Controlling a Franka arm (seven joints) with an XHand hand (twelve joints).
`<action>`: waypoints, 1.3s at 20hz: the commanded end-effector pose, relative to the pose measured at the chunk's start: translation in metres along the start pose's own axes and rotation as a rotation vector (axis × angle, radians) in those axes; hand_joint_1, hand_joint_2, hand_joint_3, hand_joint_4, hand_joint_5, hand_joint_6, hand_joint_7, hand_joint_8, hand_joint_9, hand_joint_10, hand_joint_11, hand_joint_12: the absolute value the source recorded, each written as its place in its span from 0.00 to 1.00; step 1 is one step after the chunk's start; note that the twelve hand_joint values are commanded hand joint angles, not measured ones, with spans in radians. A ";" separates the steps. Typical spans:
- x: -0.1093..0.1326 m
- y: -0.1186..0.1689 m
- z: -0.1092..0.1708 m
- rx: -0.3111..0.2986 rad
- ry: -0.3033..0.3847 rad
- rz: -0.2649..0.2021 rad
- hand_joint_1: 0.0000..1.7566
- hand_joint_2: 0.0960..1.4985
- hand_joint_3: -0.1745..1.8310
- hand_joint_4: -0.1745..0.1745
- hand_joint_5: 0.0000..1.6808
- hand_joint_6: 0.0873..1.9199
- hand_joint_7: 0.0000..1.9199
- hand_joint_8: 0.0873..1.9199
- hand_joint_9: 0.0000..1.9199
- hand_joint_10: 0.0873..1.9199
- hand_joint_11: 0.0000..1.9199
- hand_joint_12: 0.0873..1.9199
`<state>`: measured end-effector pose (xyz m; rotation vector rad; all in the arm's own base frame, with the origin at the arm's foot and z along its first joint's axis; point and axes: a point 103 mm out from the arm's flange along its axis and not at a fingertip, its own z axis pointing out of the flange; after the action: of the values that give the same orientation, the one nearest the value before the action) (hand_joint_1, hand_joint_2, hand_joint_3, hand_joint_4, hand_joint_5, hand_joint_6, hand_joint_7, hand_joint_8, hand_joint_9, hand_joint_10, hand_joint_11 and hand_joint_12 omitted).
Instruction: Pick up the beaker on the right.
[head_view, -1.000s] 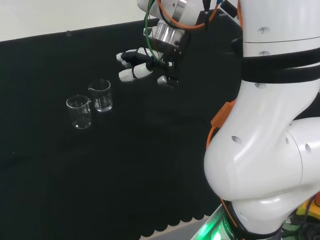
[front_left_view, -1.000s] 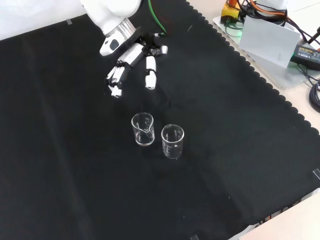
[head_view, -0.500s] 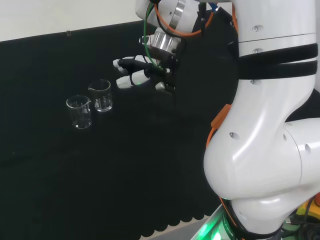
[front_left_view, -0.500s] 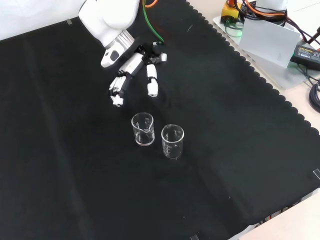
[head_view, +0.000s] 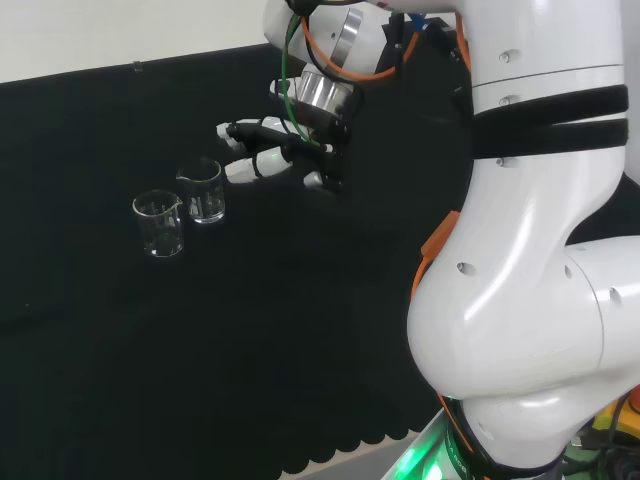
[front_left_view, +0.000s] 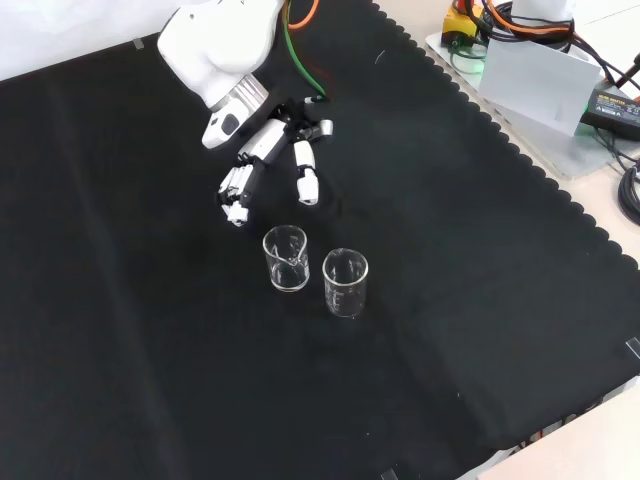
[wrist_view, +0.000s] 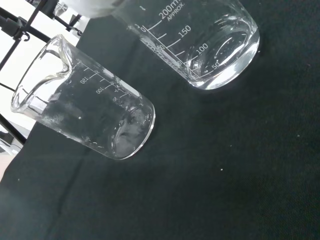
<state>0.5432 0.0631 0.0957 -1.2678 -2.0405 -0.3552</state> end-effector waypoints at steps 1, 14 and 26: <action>-0.001 0.007 0.007 0.008 0.024 -0.028 0.45 0.56 0.00 0.22 0.11 0.00 0.06 0.31 0.11 0.33 0.00 0.55; -0.002 0.021 0.026 0.004 0.040 -0.059 0.45 0.56 0.00 0.22 0.10 0.00 0.06 0.31 0.10 0.33 0.00 0.55; -0.008 0.030 0.044 -0.007 0.059 -0.085 0.45 0.56 0.00 0.25 0.12 0.00 0.06 0.32 0.10 0.33 0.00 0.55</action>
<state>0.5531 0.0910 0.0641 -1.1844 -2.0506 -0.4156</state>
